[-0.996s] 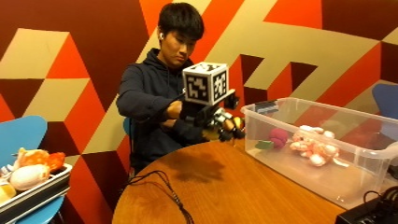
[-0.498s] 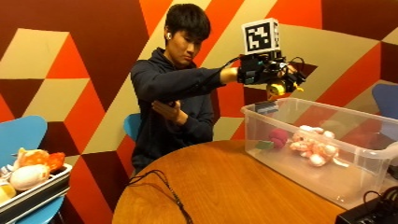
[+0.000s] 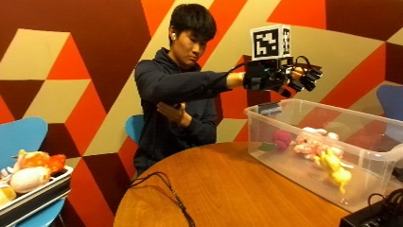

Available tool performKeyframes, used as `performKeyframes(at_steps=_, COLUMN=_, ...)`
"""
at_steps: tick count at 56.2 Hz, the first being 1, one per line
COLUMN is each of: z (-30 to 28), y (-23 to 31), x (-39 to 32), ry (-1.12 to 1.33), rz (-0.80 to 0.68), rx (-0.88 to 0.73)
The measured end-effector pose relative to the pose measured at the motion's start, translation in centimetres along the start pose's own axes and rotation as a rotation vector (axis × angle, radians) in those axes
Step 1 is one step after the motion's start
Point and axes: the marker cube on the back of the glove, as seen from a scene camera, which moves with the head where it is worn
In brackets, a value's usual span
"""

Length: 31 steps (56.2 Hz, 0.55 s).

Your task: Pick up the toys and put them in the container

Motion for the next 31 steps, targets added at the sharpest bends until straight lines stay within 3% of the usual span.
performKeyframes(at_steps=31, z=-0.8, y=5.2, x=7.8, ry=-0.050, rz=0.071, rx=0.032)
